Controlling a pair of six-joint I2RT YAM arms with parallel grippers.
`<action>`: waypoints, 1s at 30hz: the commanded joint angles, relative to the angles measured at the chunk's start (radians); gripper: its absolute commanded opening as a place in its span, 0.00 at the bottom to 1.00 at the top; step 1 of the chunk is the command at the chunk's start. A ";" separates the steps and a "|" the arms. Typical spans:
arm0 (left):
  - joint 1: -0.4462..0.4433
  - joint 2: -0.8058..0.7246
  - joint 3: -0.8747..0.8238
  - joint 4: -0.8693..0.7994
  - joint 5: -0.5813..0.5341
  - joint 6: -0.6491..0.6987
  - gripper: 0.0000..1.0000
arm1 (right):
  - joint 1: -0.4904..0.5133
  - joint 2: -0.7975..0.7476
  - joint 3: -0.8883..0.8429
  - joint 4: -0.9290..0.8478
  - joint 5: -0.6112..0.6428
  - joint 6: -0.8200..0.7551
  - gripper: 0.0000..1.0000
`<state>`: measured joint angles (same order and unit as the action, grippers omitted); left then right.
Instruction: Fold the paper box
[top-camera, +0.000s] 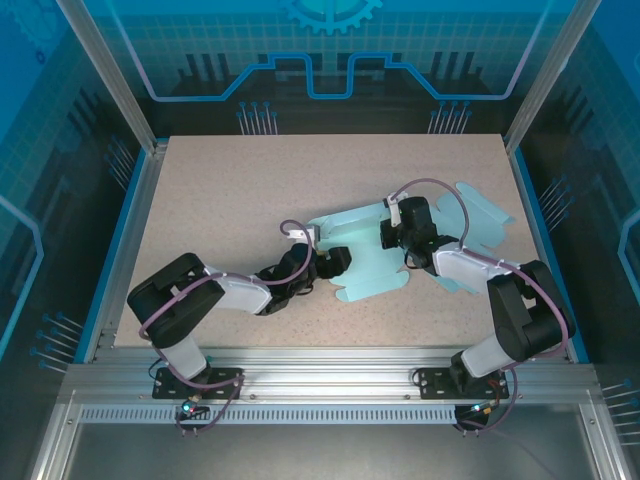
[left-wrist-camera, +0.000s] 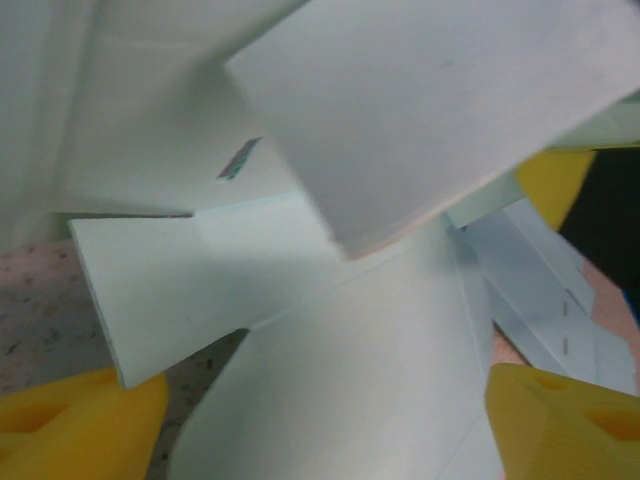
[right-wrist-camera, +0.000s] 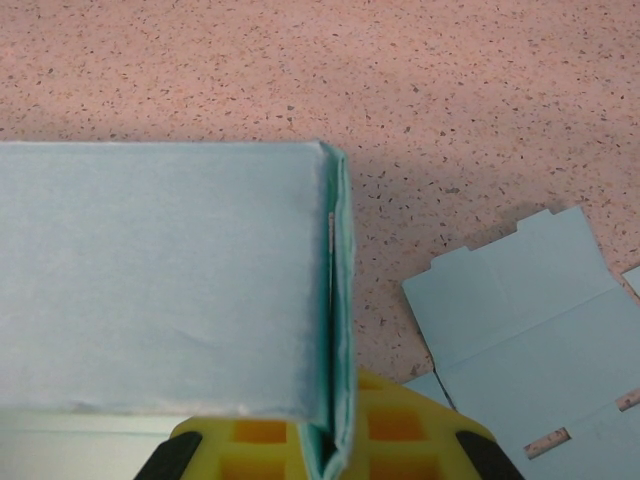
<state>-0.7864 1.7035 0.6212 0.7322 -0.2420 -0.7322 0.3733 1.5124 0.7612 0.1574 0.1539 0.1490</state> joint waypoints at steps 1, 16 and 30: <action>-0.001 0.008 0.030 0.103 0.042 0.060 0.81 | 0.016 0.000 0.026 0.010 0.008 -0.009 0.00; 0.001 0.130 0.136 0.100 0.049 0.103 0.86 | 0.018 0.000 0.029 0.002 -0.002 -0.006 0.00; -0.016 -0.194 -0.048 0.020 0.166 0.117 0.93 | 0.018 -0.001 0.028 0.005 0.014 -0.005 0.00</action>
<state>-0.7883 1.5974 0.5999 0.7704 -0.1501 -0.6437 0.3752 1.5124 0.7612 0.1497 0.1726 0.1486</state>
